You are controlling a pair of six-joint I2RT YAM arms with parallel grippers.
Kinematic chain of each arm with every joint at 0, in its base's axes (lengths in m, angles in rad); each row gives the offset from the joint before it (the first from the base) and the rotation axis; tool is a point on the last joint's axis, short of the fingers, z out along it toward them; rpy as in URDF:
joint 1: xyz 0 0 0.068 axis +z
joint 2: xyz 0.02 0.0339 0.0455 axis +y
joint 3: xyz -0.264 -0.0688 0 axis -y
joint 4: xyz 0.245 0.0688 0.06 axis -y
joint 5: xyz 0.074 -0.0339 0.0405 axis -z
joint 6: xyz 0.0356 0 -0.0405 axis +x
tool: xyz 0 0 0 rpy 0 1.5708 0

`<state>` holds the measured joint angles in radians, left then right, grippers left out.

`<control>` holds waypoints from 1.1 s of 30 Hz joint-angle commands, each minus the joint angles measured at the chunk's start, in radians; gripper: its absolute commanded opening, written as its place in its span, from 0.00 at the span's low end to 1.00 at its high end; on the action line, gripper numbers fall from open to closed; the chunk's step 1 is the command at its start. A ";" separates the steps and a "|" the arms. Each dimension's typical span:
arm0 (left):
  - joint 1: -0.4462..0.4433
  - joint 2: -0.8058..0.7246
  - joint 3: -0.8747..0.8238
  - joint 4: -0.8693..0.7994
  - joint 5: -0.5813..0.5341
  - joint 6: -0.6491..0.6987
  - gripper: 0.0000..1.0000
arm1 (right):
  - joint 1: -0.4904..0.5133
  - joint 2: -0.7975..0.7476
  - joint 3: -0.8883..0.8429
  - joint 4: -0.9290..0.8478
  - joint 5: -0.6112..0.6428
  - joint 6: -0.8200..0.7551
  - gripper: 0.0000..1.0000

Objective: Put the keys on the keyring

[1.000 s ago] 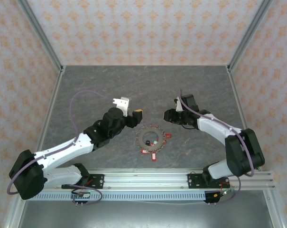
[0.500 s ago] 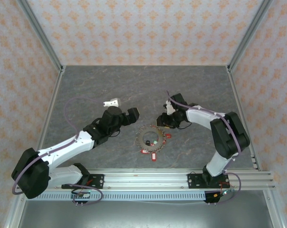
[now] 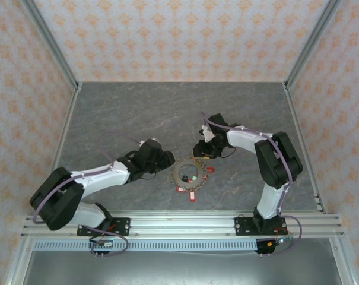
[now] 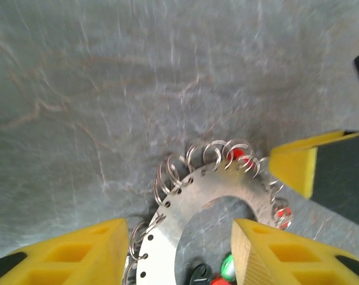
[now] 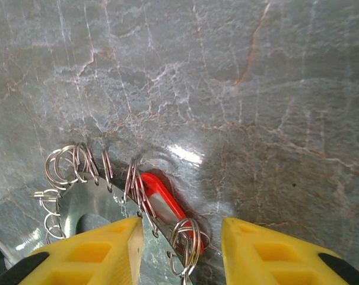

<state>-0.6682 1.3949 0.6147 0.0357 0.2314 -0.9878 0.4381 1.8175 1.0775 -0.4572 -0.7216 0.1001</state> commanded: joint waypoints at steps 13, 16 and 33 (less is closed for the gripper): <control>-0.031 0.216 0.119 -0.046 0.067 -0.010 0.33 | 0.004 0.026 -0.019 -0.085 -0.116 -0.098 0.36; -0.027 0.242 0.124 -0.038 0.063 -0.005 0.31 | 0.004 0.022 -0.029 -0.082 -0.126 -0.099 0.35; -0.008 0.271 0.122 0.000 0.051 -0.002 0.23 | -0.011 -0.019 -0.091 -0.010 -0.183 -0.064 0.16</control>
<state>-0.6853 1.6390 0.7383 -0.0120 0.3191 -0.9966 0.4244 1.8328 1.0080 -0.4789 -0.8848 0.0231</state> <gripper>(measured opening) 0.226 0.178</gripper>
